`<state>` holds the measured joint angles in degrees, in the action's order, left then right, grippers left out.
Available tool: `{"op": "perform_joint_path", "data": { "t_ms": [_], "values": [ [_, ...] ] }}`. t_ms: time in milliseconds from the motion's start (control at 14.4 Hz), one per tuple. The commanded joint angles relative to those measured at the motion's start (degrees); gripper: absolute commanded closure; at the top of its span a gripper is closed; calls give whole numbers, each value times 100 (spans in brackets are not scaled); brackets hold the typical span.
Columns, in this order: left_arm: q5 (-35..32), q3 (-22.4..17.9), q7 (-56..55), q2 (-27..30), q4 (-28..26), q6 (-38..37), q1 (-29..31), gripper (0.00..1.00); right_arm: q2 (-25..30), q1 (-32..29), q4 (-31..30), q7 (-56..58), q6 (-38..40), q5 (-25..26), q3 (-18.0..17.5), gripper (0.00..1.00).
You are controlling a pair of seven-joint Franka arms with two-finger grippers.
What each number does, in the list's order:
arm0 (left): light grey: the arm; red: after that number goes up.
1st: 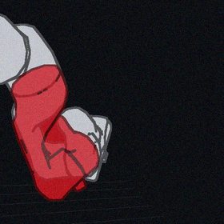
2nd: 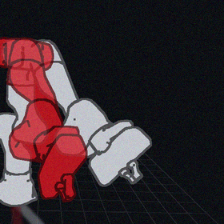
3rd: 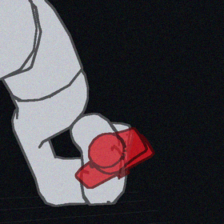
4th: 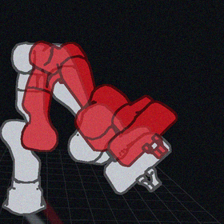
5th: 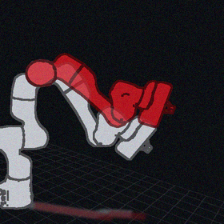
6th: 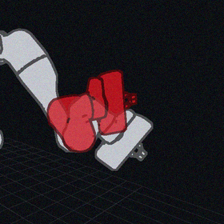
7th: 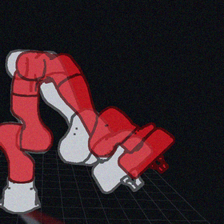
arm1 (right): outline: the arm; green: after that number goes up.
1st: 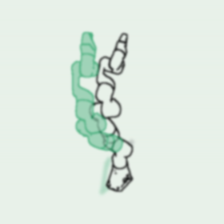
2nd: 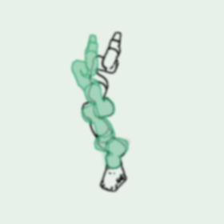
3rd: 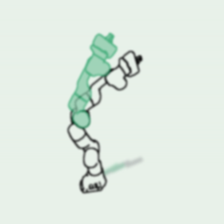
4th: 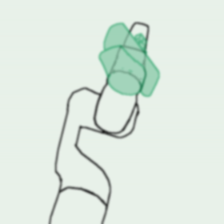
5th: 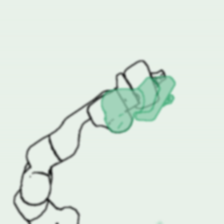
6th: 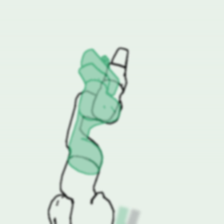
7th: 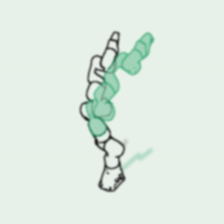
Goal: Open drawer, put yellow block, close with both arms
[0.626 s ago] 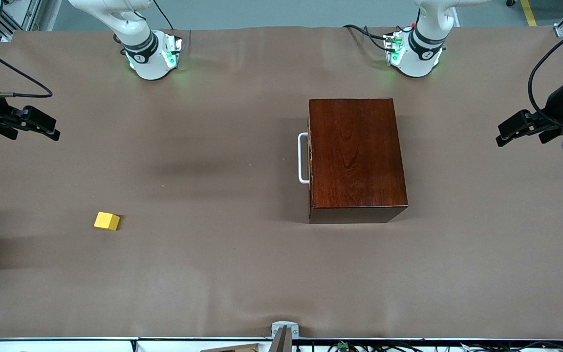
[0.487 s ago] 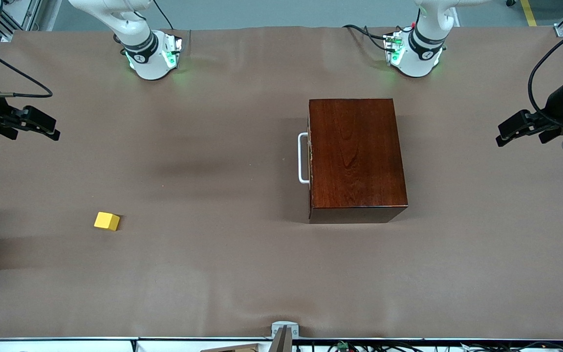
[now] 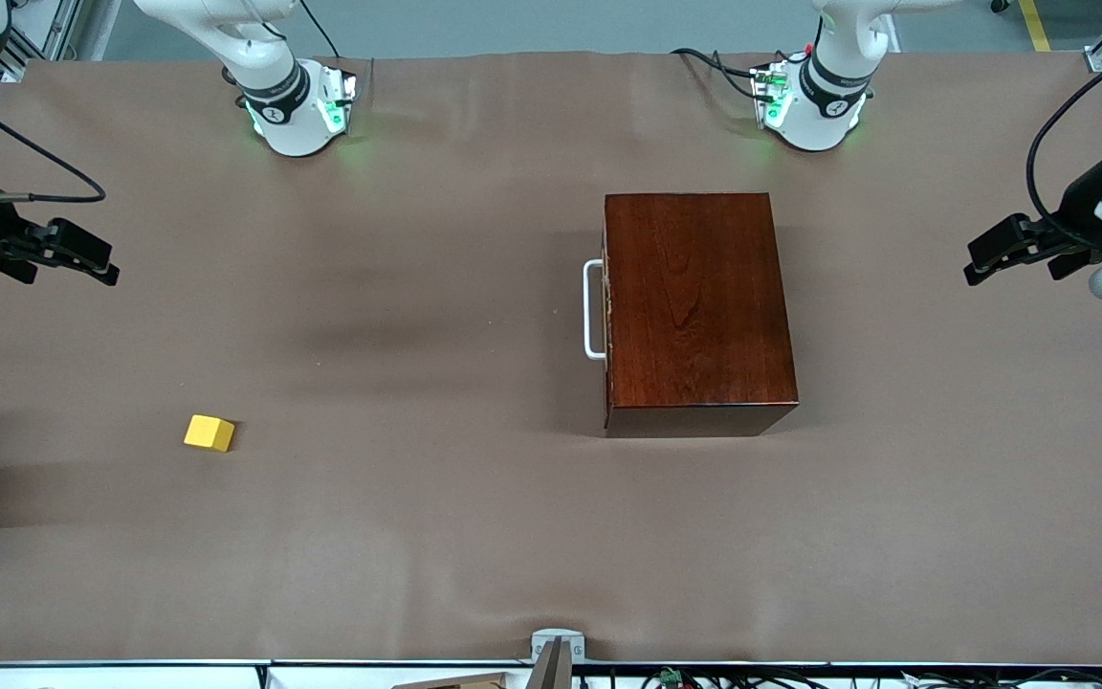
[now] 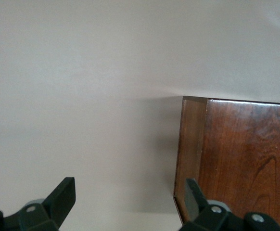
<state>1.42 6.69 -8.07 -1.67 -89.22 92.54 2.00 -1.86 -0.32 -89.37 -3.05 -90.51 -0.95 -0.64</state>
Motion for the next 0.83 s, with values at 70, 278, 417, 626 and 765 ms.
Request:
{"op": "perform_joint_path", "data": {
  "t_ms": [70,278,417,626,765],
  "values": [
    [-19,375,-27,-96,2,-17,-42,0,-17,-48,42,-55,-11,42,-33,0],
    [-10,1007,-1007,-175,106,1,-103,0,-17,-91,42,-55,-11,42,-33,0],
    [-10,1456,-1843,-246,229,1,-139,0,-17,-92,42,-55,-11,33,-33,0],
    [51,2220,-2320,-211,326,-61,-112,0,-17,-92,42,-55,-11,33,-33,0],
    [-1,2651,-2715,-350,388,-44,-278,0,-17,-100,42,-64,-11,25,-33,0]
  ]
}}
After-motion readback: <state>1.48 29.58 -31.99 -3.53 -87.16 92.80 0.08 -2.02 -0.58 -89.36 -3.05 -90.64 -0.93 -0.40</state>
